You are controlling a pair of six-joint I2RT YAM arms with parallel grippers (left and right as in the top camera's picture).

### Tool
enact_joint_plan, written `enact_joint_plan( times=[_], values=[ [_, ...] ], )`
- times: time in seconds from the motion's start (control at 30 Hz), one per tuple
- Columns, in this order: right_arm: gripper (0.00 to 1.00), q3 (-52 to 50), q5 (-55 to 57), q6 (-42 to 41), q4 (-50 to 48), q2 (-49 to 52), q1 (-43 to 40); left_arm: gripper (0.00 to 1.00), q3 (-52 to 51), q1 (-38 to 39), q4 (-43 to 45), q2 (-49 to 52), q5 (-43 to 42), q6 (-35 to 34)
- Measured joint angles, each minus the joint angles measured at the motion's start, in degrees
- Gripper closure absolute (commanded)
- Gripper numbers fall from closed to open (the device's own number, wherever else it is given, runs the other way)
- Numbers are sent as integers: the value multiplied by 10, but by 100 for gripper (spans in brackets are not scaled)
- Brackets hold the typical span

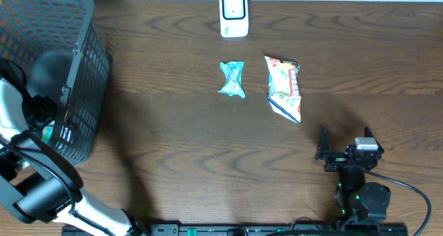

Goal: Scan the item barcode
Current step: 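Reach into the basket and grasp the orange snack box with left gripper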

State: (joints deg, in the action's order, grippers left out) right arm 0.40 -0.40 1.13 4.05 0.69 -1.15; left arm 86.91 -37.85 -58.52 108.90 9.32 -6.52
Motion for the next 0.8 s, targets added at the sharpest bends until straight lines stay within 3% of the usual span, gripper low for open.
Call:
enact_joint_plan(
  times=[0.13,0.33,0.53,0.63,0.7,0.8],
  values=[
    [1,0,0,0,0,0,0,7,-1,-5,31,6,-24,9],
    [1,0,0,0,0,0,0,8,-1,-4,77,6,-139,57],
    [1,0,0,0,0,0,0,8,-1,-4,80,12,-187,86],
    [1,0,0,0,0,0,0,23,-2,-4,81,32,-197,101],
    [1,0,0,0,0,0,0,28,-3,-4,81,53,-200,112],
    [1,0,0,0,0,0,0,66,-10,-4,82,71,-200,114]
  ],
)
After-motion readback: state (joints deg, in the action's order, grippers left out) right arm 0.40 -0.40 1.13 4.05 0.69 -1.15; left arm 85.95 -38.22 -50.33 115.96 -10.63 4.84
